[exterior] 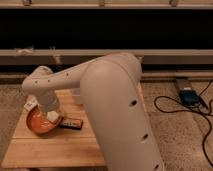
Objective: Pick up the ceramic bowl
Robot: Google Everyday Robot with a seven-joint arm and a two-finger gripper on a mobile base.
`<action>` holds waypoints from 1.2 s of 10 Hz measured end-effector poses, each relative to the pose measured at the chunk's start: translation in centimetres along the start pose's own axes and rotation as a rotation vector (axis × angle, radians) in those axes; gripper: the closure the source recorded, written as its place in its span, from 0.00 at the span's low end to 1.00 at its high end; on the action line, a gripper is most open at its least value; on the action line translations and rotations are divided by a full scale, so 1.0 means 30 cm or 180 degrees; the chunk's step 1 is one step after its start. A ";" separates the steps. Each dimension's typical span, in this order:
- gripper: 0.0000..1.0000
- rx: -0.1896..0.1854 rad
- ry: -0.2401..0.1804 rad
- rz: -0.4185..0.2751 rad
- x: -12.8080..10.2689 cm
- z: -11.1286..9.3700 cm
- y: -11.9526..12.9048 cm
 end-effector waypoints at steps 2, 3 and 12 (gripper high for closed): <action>0.35 -0.0006 0.0036 0.0027 -0.019 0.042 -0.016; 0.35 -0.0019 0.0046 0.0038 -0.027 0.060 -0.022; 0.35 -0.0169 0.0106 0.0105 -0.089 0.196 -0.065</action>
